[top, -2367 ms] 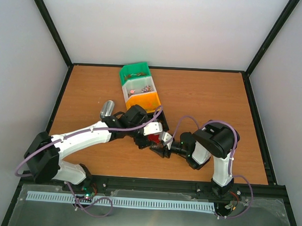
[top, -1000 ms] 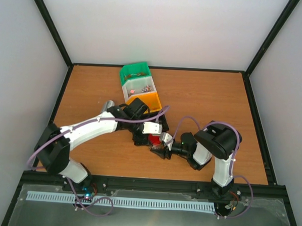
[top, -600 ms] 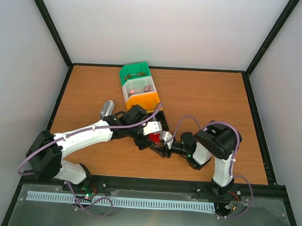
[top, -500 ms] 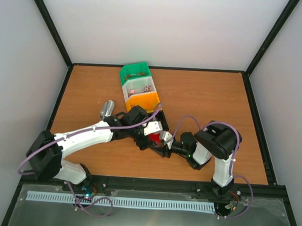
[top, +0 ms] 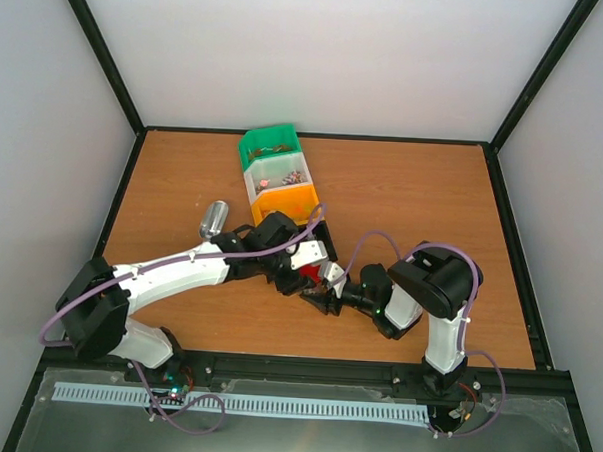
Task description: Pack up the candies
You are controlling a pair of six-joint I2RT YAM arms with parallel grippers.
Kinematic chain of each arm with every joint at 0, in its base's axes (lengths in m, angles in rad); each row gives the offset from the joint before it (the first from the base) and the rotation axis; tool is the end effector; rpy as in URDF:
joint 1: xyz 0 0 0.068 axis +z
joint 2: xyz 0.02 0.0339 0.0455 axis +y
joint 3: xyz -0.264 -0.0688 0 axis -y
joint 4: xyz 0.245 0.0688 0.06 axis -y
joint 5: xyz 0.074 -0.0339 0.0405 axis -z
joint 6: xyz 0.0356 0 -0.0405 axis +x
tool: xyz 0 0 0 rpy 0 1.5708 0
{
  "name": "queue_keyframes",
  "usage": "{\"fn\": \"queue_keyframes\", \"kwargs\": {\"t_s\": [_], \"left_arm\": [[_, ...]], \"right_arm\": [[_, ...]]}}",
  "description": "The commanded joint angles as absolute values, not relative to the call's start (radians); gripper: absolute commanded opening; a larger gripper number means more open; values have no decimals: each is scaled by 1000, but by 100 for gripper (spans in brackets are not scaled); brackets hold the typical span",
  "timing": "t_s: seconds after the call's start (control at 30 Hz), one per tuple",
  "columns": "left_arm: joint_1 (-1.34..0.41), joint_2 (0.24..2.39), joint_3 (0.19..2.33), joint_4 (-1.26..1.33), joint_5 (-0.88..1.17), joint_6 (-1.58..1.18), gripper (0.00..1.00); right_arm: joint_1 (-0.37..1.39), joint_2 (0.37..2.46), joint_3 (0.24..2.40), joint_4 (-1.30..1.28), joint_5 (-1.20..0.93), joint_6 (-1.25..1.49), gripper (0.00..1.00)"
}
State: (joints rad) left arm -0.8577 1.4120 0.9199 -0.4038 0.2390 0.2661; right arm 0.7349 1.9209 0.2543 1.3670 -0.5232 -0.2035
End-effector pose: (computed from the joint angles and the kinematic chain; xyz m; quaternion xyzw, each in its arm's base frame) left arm 0.1836 -0.2251 0.2265 0.5326 0.7718 -0.2034 0.2816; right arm 0.1713 0.1788 0.0809 -0.4884 0.6239 0.3514 0.4987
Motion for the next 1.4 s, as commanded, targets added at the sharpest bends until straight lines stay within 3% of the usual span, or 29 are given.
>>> {"fn": "queue_keyframes", "kwargs": {"t_s": [0.0,0.27,0.43,0.5,0.73,0.9,1.1,1.37], "left_arm": [[-857,1415,947,-411,263,328,62],[-803,1570,1101,-801,532,822,59],[-783,1667,1241,-952,524,1057,58],[-766,1670,1255,-896,512,997,59],[-753,1515,1125,-654,476,642,82],[-767,1428,1015,-529,445,497,88],[-807,1449,1002,-421,364,372,87],[-852,1447,994,-413,332,384,75]], "right_arm": [[744,1922,259,1456,-564,-220,51],[744,1927,253,1472,-652,-214,50],[744,1928,256,1472,-656,-206,50],[744,1927,258,1470,-644,-203,50],[744,1924,261,1465,-591,-212,50],[742,1924,268,1461,-563,-215,50],[743,1921,265,1454,-548,-215,50],[744,1916,269,1442,-540,-218,50]]}}
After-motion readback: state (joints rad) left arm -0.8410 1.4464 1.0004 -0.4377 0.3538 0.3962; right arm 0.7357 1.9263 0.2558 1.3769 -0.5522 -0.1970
